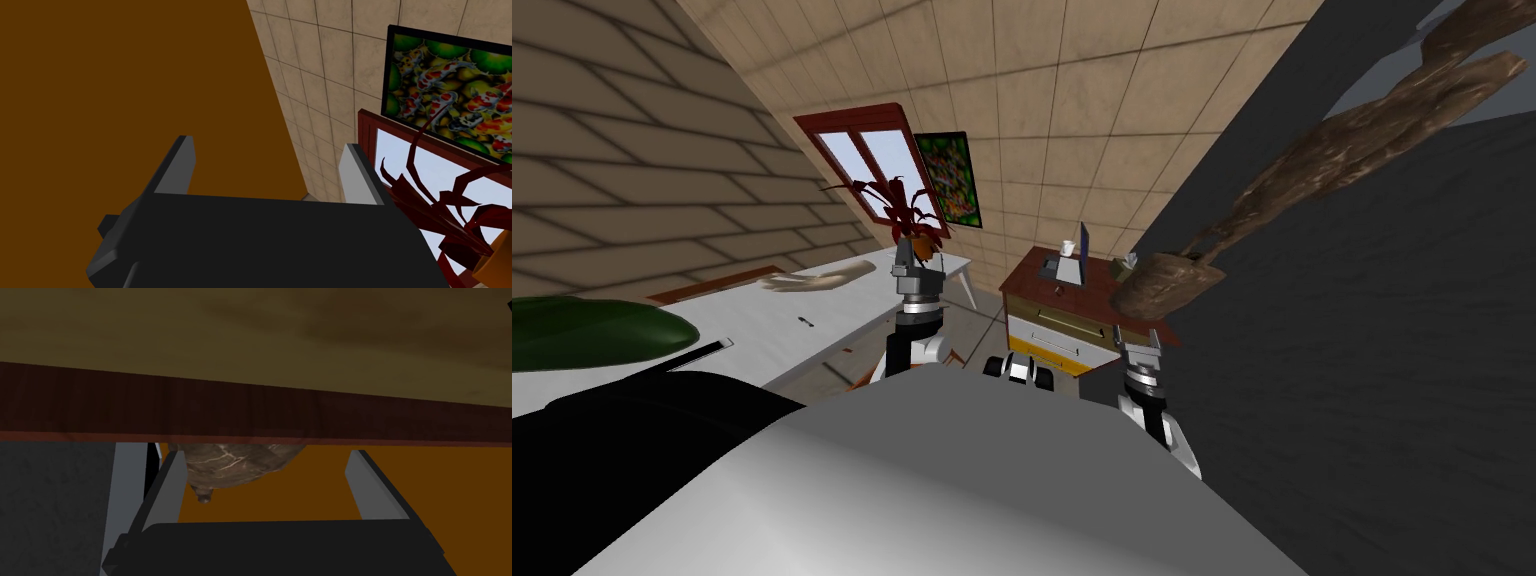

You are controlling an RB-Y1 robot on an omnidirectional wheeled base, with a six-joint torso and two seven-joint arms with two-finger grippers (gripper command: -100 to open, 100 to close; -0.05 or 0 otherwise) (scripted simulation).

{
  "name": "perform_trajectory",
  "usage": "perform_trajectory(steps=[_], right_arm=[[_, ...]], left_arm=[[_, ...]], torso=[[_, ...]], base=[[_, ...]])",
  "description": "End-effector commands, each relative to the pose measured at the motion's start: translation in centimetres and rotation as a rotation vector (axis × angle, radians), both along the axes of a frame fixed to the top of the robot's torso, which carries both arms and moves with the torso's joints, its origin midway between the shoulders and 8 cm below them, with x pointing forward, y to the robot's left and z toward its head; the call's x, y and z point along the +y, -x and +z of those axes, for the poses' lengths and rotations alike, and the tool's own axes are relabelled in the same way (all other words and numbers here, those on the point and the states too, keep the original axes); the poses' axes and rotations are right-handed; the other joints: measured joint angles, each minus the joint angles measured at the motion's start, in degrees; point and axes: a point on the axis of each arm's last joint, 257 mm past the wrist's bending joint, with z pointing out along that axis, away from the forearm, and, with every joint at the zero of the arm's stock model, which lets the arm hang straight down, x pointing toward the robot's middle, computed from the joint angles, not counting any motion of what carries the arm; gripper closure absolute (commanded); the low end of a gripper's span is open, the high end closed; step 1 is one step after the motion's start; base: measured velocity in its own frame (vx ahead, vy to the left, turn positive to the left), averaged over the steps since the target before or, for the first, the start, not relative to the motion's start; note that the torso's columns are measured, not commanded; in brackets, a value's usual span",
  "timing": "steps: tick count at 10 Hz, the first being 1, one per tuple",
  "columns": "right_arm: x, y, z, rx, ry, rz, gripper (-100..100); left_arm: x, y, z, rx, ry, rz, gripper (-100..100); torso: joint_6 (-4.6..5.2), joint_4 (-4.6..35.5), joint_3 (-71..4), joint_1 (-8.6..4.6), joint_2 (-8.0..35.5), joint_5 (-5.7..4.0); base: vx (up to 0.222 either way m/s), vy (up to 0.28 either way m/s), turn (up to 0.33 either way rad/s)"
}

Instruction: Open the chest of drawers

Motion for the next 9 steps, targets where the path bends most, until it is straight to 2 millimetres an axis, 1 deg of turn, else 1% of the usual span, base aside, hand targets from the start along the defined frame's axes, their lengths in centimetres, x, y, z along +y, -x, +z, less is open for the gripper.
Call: perform_trajectory(steps=[1,2,3,5,7,9], right_arm=[[-0.4,0.1,-0.6,0.003,0.072,-0.048,-100],[-0.4,0.1,-0.6,0.002,0.080,-0.053,-100],[-1.0,0.5,-1.4,0.002,0.125,-0.082,-100],[-1.1,0.5,-1.6,0.004,0.167,-0.111,-100],[-1.7,0.8,-2.5,0.007,0.224,-0.149,-100],[-1.7,0.8,-2.5,0.005,0.252,-0.166,-100]], left_arm=[[0.0,0.0,0.0,0.000,0.000,0.000,0],[0.0,0.0,0.0,0.000,0.000,0.000,0],[0.0,0.0,0.0,0.000,0.000,0.000,0],[0.0,0.0,0.0,0.000,0.000,0.000,0],[0.0,0.0,0.0,0.000,0.000,0.000,0],[0.0,0.0,0.0,0.000,0.000,0.000,0]], torso=[[-0.08,-0.09,-0.12,-0.04,-0.18,-0.04],[-0.14,-0.12,-0.17,-0.14,-0.26,-0.08],[-0.12,-0.13,-0.18,-0.18,-0.29,-0.10],[-0.18,-0.33,-0.39,-0.20,-0.68,-0.20],[-0.32,-0.45,-0.52,-0.26,-0.97,-0.30],[-0.43,-0.57,-0.63,-0.44,-1.17,-0.43]], base=[[0.013,0.020,-0.007],[-0.007,0.000,0.005],[0.031,0.024,0.023],[0.031,0.034,-0.017],[0.045,0.045,0.002],[0.012,0.015,-0.010]])
